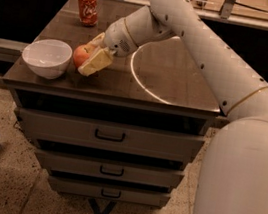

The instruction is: Move apple near white bowl

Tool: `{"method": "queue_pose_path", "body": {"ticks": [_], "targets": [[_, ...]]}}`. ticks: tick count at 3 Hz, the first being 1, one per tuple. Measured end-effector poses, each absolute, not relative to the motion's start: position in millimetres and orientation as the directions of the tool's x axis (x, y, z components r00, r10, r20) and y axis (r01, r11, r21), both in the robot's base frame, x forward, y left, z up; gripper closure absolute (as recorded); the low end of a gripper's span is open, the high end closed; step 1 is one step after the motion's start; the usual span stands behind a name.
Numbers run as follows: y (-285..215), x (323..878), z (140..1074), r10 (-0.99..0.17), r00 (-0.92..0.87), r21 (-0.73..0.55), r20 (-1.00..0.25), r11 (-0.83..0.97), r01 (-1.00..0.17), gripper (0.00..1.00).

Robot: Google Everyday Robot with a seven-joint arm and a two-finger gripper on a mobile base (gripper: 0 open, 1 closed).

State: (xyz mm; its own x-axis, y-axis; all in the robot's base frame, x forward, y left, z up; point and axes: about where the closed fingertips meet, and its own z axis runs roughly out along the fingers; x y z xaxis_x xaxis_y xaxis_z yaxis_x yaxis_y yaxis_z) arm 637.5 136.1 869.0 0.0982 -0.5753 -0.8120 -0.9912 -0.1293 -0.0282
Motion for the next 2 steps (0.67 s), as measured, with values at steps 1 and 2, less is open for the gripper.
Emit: {"method": "queue_pose_path", "body": {"ticks": [1,2], "targets": [[138.3,636.6,864.3,-0.578,0.099,-0.025,-0.81,-0.135,-0.991,0.44],[137.3,636.4,855.1,-0.586,0.101,-0.023,-0.804,-0.139,-0.99,0.21]]}}
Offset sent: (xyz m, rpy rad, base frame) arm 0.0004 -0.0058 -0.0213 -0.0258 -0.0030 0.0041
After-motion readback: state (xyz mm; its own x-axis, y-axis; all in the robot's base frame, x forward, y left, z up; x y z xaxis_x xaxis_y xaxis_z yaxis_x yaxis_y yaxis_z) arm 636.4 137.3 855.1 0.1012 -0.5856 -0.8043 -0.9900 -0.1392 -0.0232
